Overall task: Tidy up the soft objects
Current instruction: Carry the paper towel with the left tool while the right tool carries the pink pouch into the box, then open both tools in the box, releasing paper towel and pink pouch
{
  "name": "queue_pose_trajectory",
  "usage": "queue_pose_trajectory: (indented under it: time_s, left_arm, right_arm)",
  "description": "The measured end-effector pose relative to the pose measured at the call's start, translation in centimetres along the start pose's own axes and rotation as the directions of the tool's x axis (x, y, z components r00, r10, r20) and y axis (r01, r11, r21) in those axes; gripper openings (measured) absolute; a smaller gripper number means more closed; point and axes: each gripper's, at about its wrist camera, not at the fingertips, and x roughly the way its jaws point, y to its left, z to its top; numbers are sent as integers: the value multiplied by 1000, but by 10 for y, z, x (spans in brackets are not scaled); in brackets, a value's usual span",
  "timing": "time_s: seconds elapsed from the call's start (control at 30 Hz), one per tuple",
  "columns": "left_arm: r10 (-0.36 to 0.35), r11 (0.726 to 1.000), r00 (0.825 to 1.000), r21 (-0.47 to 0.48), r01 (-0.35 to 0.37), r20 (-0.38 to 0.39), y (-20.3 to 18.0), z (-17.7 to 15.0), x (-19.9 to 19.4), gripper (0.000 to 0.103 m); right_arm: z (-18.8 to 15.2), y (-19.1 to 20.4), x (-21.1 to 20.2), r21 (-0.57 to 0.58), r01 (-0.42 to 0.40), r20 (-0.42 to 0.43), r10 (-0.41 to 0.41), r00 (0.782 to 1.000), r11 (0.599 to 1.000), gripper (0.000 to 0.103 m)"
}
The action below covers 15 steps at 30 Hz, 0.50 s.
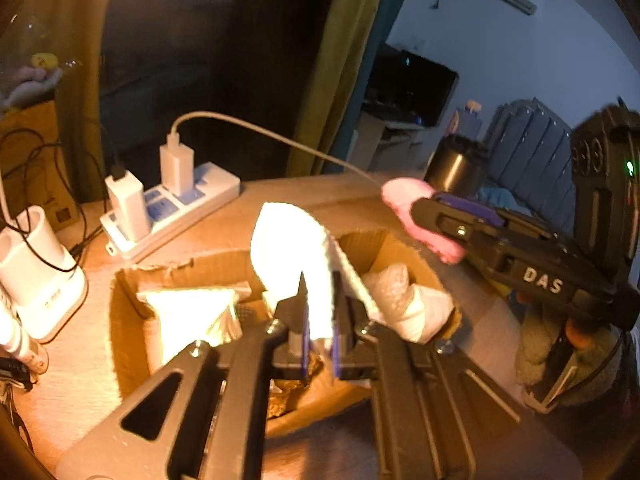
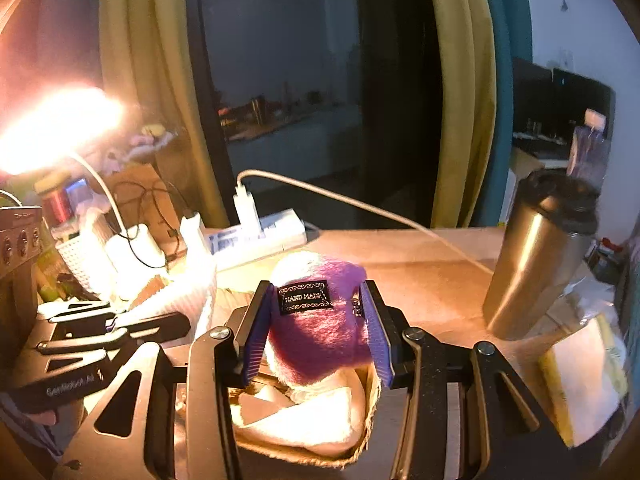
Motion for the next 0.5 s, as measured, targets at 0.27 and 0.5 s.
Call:
queue_pose_trajectory:
  time_s: [0.27,0.5]
  left_arm:
    - [1,1000,998,-4,-1,-59,2,-11,32,6]
    - [-23,999,989,24,27,-145,-4,-18,55,10]
  right_arm:
    - [-18,-1,34,-15,-11,-97,10,995,1000,46]
    - [-27,-1,44,-39,13,-161,-20,987,999,54]
